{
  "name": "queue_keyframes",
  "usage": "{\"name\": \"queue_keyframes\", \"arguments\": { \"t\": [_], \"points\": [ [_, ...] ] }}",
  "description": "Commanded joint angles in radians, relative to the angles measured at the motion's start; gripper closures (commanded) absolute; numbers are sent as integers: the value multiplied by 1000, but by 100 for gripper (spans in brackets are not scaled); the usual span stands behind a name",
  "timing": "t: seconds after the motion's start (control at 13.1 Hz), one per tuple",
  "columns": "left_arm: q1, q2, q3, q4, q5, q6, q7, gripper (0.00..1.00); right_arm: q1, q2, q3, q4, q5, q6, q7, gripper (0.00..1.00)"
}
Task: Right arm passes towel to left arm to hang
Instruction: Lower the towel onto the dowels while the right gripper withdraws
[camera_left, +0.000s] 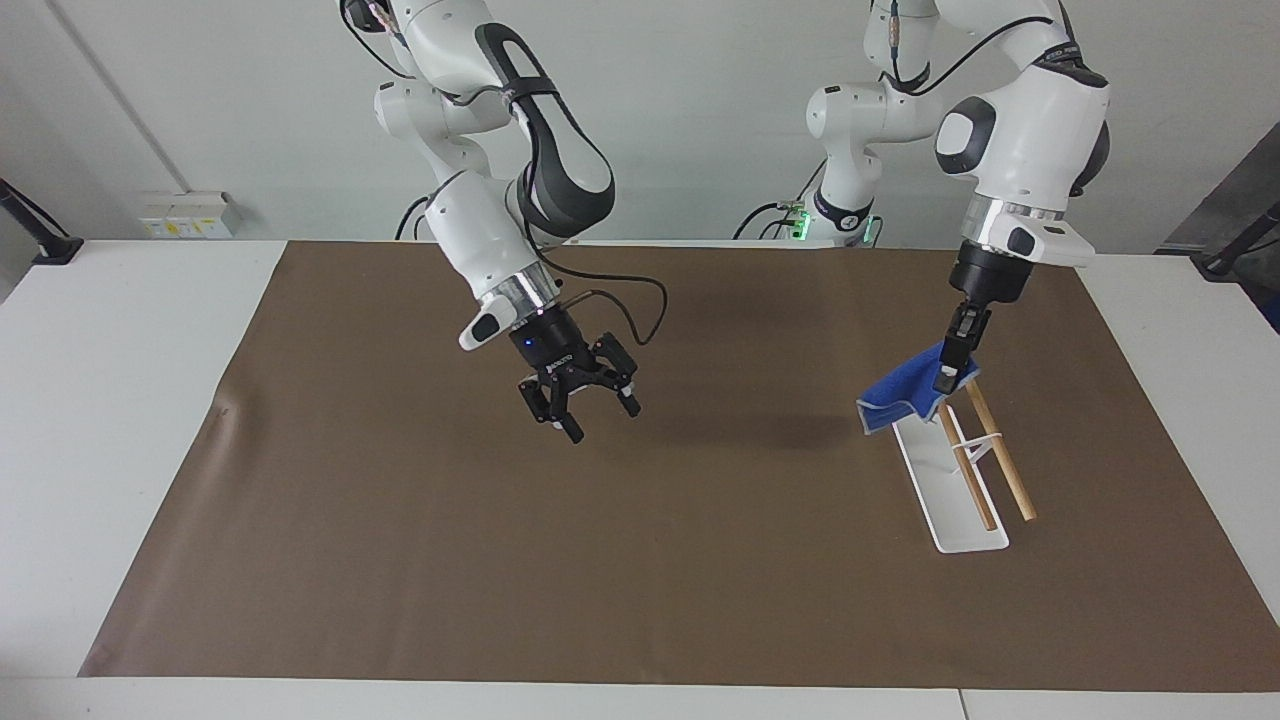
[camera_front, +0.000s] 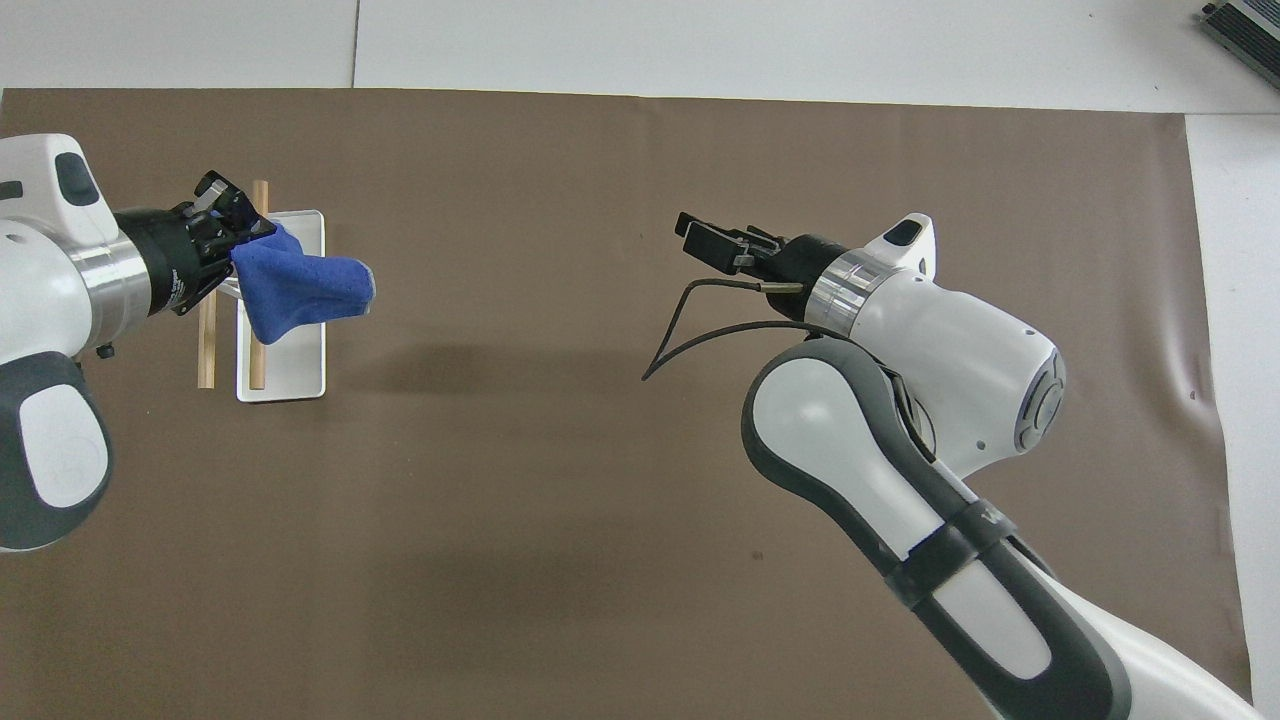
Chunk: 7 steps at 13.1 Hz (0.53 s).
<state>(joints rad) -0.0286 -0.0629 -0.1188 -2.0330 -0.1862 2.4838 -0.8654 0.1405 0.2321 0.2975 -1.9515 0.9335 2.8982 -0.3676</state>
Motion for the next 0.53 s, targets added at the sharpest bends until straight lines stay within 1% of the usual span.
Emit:
{"name": "queue_keyframes", "arguments": {
  "t": [0.0, 0.08, 0.23, 0.38, 0.46],
  "points": [
    [12, 46, -4, 8, 17, 32, 22, 100, -76, -10, -1, -6, -195, -112, -21, 0],
    [12, 46, 5, 4, 17, 32, 17, 100, -105, -10, -1, 0, -290, -155, -13, 0],
    [12, 49, 8, -4, 17, 35, 6, 100, -154, -11, -3, 16, -418, -221, -7, 0],
    [19, 67, 10, -4, 17, 65, 5, 100, -163, -11, -43, 28, -522, -267, 15, 0],
    [19, 81, 8, -4, 17, 78, 2, 100, -167, -11, -63, 49, -603, -299, 30, 0]
  ]
}}
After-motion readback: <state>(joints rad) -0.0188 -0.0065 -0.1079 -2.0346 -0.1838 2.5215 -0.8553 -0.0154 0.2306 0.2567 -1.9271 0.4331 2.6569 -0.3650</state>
